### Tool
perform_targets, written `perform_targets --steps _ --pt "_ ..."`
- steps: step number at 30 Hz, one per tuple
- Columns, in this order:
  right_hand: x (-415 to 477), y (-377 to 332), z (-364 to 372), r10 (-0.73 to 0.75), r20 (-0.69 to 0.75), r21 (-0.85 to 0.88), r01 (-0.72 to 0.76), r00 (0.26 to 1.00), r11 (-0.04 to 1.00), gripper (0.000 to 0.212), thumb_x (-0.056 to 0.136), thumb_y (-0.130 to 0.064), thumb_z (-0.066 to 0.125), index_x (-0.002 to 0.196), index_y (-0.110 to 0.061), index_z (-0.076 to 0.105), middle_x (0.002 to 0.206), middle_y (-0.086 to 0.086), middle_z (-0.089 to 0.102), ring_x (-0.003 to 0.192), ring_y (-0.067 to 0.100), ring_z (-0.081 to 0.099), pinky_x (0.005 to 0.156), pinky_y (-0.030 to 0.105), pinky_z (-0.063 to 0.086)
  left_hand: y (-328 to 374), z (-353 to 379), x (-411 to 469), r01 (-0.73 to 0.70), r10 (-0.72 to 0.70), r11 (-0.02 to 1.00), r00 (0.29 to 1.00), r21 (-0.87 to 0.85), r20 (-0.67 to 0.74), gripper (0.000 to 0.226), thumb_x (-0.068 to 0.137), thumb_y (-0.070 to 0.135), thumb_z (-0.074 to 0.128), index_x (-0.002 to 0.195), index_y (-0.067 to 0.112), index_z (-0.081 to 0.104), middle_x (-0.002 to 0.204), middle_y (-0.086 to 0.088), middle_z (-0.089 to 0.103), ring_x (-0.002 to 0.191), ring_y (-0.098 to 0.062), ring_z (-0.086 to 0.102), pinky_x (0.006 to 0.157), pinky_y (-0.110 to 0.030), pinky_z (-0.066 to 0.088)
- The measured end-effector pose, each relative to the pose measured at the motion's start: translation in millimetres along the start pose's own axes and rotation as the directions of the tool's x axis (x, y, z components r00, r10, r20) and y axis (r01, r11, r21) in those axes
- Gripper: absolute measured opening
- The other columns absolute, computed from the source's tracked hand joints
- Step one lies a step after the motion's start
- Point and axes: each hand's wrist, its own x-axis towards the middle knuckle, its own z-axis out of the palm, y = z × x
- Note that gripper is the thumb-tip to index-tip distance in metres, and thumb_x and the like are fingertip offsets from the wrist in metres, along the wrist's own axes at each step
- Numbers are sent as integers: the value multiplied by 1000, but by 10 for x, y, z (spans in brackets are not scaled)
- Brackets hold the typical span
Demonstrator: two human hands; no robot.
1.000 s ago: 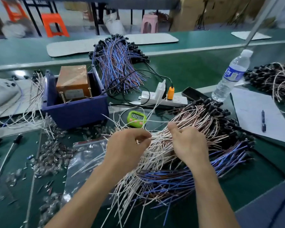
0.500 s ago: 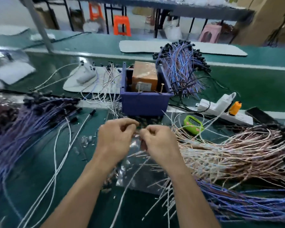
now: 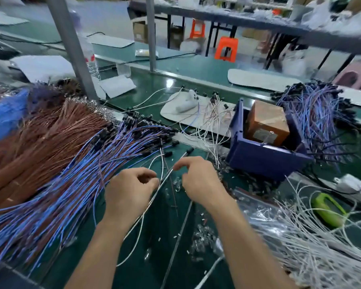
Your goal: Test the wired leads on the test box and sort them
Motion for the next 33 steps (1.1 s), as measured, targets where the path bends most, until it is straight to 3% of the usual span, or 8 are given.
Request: perform_targets --steps 6,10,14,19,22,28,30,33 --pt "308 -172 86 -79 48 -237 88 996 967 48 75 12 51 100 -22 73 103 7 68 95 28 64 77 33 51 -77 70 -28 -58 60 986 998 153 -11 18 78 45 82 95 42 78 80 23 72 85 -7 68 67 -24 46" --pt "356 -206 83 -180 59 -393 188 982 900 35 78 10 50 96 -15 68 100 8 67 97 31 62 75 34 45 -41 121 -7 -118 127 944 992 308 -9 18 82 51 75 99 43 77 95 14 75 94 -16 68 77 -30 53" --pt "333 -233 -16 -226 104 -480 248 969 841 31 80 5 55 96 -19 65 96 5 67 96 28 56 76 34 34 -25 122 -4 -109 126 967 990 232 -59 9 85 39 76 92 39 80 88 16 77 87 -14 70 80 -31 54" --pt "227 -122 -308 -148 33 -187 151 988 971 34 88 4 49 88 -28 60 84 -3 65 70 19 63 61 36 56 3 8 41 -40 39 995 999 -93 -11 17 84 38 79 74 51 75 67 32 68 69 4 66 58 -20 47" --pt "116 -40 -526 -121 1 -34 121 993 992 31 97 -6 51 84 -33 60 78 -8 64 50 5 53 44 22 45 53 -109 71 -16 46 969 992 -248 117 16 82 40 81 77 54 75 70 23 73 68 3 67 63 -23 49" --pt "-115 152 -744 -87 -117 76 97 989 992 24 97 -13 62 82 -31 65 80 -11 69 65 3 64 51 14 48 117 -278 96 -24 129 955 932 -296 339 13 68 45 81 81 43 81 74 -4 75 65 -19 61 73 -46 54" --pt "-166 197 -772 -63 -149 82 76 987 994 24 96 -13 64 81 -31 67 78 -11 70 68 0 63 53 10 46 120 -291 109 -40 140 956 932 -289 334 10 75 33 88 77 40 81 73 -8 73 61 -12 55 70 -40 48" --pt "-238 250 -781 -35 -173 102 53 984 993 23 95 -13 66 81 -31 68 76 -11 71 65 0 62 51 9 44 169 -287 96 -33 138 937 950 -349 280 23 83 16 84 76 38 82 72 6 77 60 1 61 68 -22 47"
